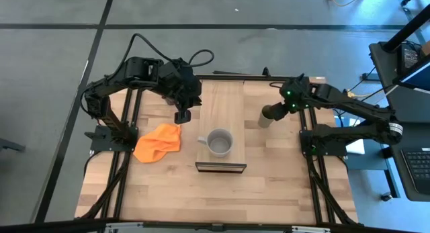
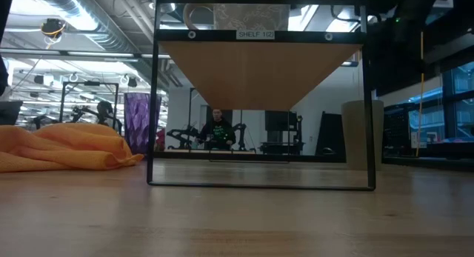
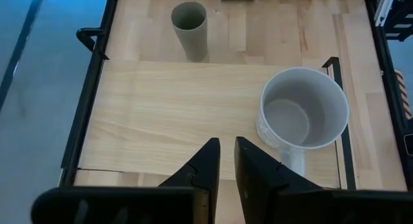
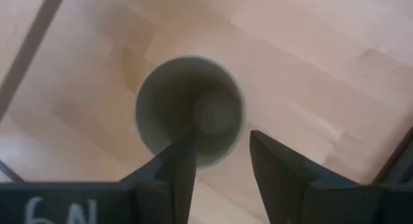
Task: Stack small to large cups/mugs on shelf
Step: Put the brown cup on the shelf
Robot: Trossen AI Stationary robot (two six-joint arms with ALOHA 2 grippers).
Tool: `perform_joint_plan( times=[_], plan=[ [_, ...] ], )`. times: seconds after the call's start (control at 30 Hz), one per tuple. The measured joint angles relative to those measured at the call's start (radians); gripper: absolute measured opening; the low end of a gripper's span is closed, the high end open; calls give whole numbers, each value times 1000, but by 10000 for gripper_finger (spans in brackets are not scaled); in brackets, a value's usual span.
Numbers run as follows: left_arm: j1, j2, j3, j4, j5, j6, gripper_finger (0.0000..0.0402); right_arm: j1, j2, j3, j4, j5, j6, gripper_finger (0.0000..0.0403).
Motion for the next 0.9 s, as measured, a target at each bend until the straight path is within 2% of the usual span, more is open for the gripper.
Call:
perform_joint_plan(
  times=[0.13,0.4,0.63,0.9],
  plan=[
    [0,0,0,0,0,-2,41,0,4,-18,8,50,-1,142],
    [0,1,0,0,0,-5,41,0,21,-110,102,45,4,142],
    [0,1,0,0,0,-8,41,0,30,-131,134,50,1,140],
    [0,1,0,0,-3,-7,41,0,90,-131,138,52,-23,109]
  ],
)
